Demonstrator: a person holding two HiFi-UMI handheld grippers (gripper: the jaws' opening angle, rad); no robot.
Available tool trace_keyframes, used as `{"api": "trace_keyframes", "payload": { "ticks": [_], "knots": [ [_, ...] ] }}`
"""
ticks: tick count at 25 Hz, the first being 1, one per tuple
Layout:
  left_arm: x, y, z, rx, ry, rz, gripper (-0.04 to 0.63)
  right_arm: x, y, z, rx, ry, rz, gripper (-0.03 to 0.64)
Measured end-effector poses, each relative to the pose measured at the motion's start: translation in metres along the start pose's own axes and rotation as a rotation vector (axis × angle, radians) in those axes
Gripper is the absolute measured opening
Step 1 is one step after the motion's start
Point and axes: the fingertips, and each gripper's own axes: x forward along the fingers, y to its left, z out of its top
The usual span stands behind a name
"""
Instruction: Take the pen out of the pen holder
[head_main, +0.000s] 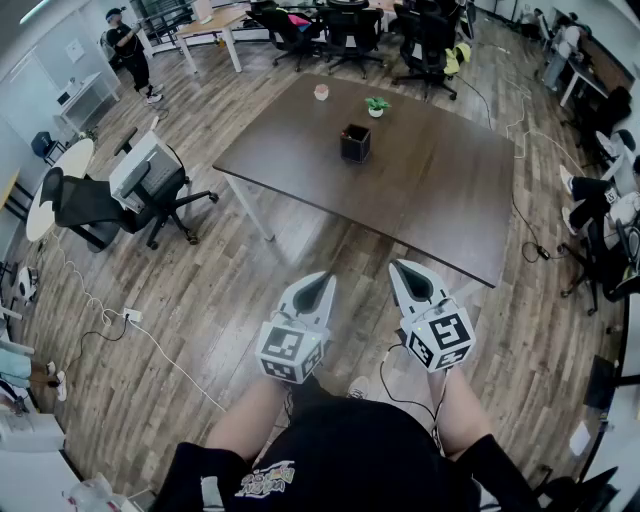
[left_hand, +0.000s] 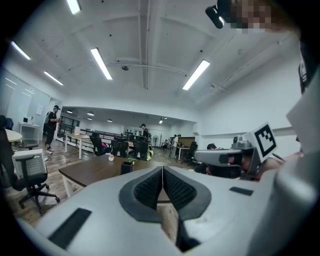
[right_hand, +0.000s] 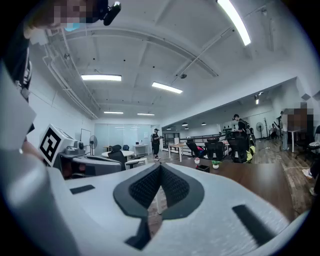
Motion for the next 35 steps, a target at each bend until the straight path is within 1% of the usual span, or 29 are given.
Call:
{"api": "trace_keyframes", "payload": {
  "ticks": [7,11,15,17,18,20,21,27,35],
  "knots": [
    [0.002,0.006,0.0,-0.005,0.0,-0.001,0.006,0.006,0.004,0.005,0.015,-0.016,0.016,0.006],
    [0.002,0.017,0.002,-0.007,0.004,-0.01,0.006,0.017,0.006,0.008,0.009,-0.019,0.005,0.008],
    [0.005,0.032,0.006,-0.006,0.001,-0.028,0.008,0.032,0.008,0.009,0.032,-0.022,0.0,0.017],
    [0.007,0.043,0.007,-0.005,0.004,-0.032,0.011,0.043,0.008,0.008,0.04,-0.02,-0.004,0.048],
    [0.008,0.049,0.007,-0.006,0.006,-0.038,0.025,0.048,0.008,0.008,0.042,-0.021,-0.007,0.057],
    [0.011,0.061,0.008,-0.008,0.01,-0.052,0.08,0.06,0.009,0.007,0.045,-0.022,-0.016,0.075],
    [0.012,0.068,0.009,-0.008,0.012,-0.057,0.095,0.067,0.01,0.007,0.047,-0.021,-0.02,0.081],
    [0.017,0.112,0.015,-0.006,0.019,-0.083,0.117,0.111,0.02,0.015,0.05,-0.01,-0.038,0.104],
    [0.021,0.191,0.024,-0.014,0.02,-0.109,0.123,0.182,0.04,0.019,0.049,-0.019,-0.075,0.121]
  ]
}}
